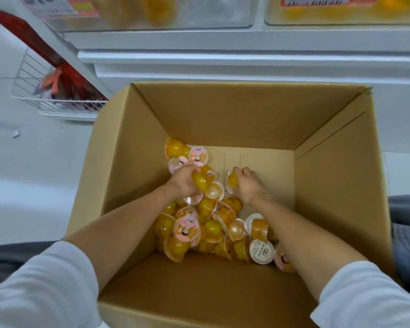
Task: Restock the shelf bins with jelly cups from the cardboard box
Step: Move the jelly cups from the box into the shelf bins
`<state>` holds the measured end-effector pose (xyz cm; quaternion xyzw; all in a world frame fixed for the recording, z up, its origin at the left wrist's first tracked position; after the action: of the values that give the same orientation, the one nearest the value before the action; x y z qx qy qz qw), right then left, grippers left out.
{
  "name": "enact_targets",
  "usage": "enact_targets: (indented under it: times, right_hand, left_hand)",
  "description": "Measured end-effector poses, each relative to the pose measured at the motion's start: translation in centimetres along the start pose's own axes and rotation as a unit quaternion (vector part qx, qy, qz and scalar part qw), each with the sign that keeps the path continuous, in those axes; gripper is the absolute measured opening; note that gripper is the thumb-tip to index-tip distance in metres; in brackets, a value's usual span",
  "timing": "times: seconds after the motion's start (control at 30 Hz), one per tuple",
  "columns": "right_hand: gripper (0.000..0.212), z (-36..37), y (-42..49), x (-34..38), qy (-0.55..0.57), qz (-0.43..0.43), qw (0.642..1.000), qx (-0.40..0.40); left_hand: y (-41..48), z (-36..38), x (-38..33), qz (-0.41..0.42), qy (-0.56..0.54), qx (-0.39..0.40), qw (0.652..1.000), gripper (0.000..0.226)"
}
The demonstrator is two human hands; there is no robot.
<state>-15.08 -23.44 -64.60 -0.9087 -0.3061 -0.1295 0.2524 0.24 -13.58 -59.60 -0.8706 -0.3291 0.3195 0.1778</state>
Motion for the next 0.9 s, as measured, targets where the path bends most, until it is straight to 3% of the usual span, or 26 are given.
enact_targets:
  times: [0.07,0.17,0.3,0.43,0.7,0.77,0.9]
  right_hand:
    - [0.056,-2.8,-0.7,-0.1,0.038,0.024,0.999,-0.026]
    - [0.057,-8.7,-2.3,0.3,0.07,0.028,0.994,-0.074]
    - [0.054,-18.3,-5.7,2.2,0.079,-0.019,0.986,-0.146]
    - [0.055,-28.9,-9.8,4.0,0.043,-0.096,0.96,-0.259]
    - [0.053,-48.6,-15.3,2.0,0.033,-0.117,0.869,-0.48]
    - [0.052,-52.2,-15.6,0.6,0.065,-0.099,0.851,-0.511]
    - [0.047,-57.1,-13.7,-3.1,0.126,-0.026,0.841,-0.525]
  left_hand:
    - [-0.7,-1.1,-0.8,-0.055,-0.068,-0.007,0.996,0.07]
    - [-1.6,-3.5,-3.3,-0.063,-0.09,-0.035,0.993,0.065]
    - [-3.5,-8.4,-10.9,0.016,-0.135,-0.088,0.987,0.058]
    - [-7.6,-14.5,-21.0,0.148,-0.125,-0.158,0.968,0.055]
    - [-14.3,-26.1,-36.5,0.318,-0.082,-0.345,0.879,0.063]
    - [-14.4,-27.9,-39.1,0.334,-0.058,-0.37,0.865,0.065]
    - [-10.9,-29.7,-41.9,0.31,-0.011,-0.363,0.879,0.062]
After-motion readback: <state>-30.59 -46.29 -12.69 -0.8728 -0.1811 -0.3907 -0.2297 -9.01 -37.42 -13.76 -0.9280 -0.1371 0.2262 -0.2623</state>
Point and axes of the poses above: each hand's wrist, its own y-axis towards the middle knuckle, its own z-axis out of the palm, x = y × z, the point moved 10 cm from there along y, towards the middle knuckle, and after that the axes turned 11 degrees about -x, right-handed, at the moved point
